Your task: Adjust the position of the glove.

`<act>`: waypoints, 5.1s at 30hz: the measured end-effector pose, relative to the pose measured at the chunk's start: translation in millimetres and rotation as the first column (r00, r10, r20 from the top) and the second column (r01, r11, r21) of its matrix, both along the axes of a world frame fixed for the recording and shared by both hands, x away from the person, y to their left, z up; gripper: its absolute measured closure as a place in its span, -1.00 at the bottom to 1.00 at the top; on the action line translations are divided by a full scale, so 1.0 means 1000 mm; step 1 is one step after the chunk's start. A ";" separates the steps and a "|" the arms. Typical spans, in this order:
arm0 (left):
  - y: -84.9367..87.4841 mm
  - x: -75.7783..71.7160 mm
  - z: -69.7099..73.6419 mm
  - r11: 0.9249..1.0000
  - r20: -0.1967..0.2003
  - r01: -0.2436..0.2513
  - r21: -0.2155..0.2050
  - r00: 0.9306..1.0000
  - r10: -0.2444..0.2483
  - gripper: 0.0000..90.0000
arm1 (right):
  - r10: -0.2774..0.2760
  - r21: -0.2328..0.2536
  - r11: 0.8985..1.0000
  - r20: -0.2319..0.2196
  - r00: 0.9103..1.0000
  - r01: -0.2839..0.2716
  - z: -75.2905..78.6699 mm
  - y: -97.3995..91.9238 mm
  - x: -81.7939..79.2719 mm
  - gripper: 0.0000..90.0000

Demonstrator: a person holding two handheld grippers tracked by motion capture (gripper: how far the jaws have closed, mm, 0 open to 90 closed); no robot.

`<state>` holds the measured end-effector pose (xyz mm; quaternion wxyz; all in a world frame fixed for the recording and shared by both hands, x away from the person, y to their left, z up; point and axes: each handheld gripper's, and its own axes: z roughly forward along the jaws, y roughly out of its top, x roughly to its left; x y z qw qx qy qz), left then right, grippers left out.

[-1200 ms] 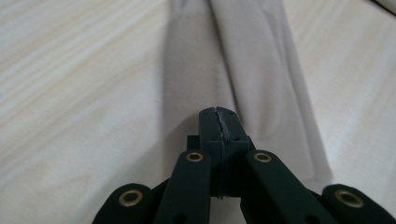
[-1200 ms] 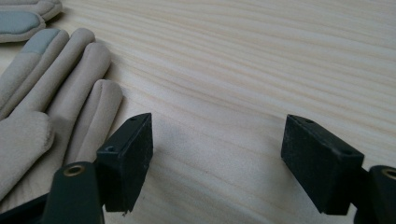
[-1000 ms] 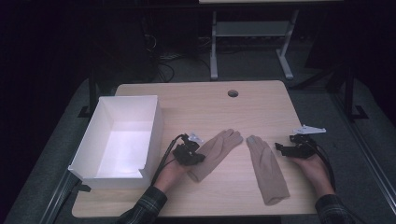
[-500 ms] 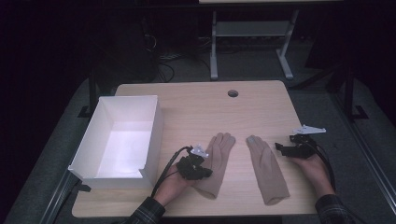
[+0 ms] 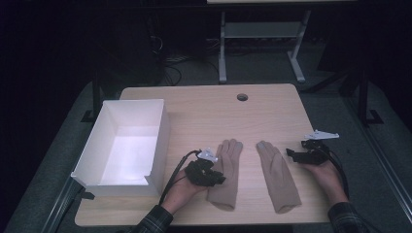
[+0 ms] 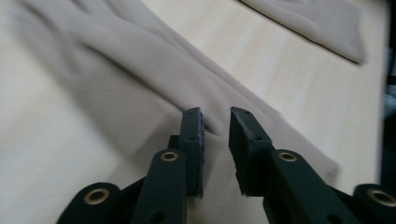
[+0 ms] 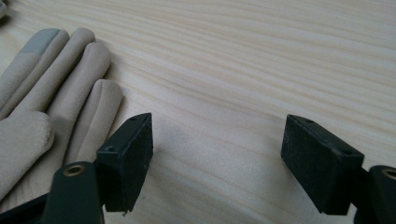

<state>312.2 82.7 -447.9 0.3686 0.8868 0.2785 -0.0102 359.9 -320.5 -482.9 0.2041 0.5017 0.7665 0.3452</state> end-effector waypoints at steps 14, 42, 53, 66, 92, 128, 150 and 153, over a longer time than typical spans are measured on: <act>0.009 0.043 -0.004 0.992 0.084 -0.124 0.028 0.989 0.121 0.27 | 0.000 0.000 1.000 0.000 1.000 0.000 0.000 0.000 0.000 -0.45; -0.002 0.040 -0.016 0.995 0.068 -0.082 0.053 0.995 0.078 0.87 | 0.274 0.075 0.960 -0.059 0.960 -0.270 0.023 0.010 -0.041 1.00; -0.001 0.040 -0.016 0.995 0.066 -0.079 0.054 0.995 0.075 0.87 | 0.344 0.073 0.939 -0.125 0.931 -0.337 0.017 0.018 -0.053 1.00; 0.000 0.041 -0.016 0.996 0.056 -0.081 0.045 0.995 0.078 0.87 | 0.425 0.082 0.905 -0.111 0.898 -0.418 0.017 0.046 -0.049 1.00; 0.002 0.033 0.000 0.993 -0.038 -0.058 -0.104 0.998 0.054 0.95 | 0.529 0.104 0.848 -0.126 0.839 -0.519 0.018 0.068 -0.060 1.00; -0.042 0.052 0.012 0.974 -0.084 -0.022 -0.224 0.996 0.004 0.95 | 0.603 0.117 0.796 -0.086 0.793 -0.593 0.013 0.147 -0.037 1.00; -0.059 0.034 0.007 0.973 -0.066 0.037 -0.226 0.996 -0.053 0.73 | 0.383 0.095 0.919 0.006 0.924 -0.381 0.023 0.085 -0.029 0.18; -0.063 0.028 0.012 0.972 -0.054 0.054 -0.229 0.996 -0.068 0.73 | 0.359 0.076 0.931 0.004 0.933 -0.358 0.021 0.080 -0.027 0.05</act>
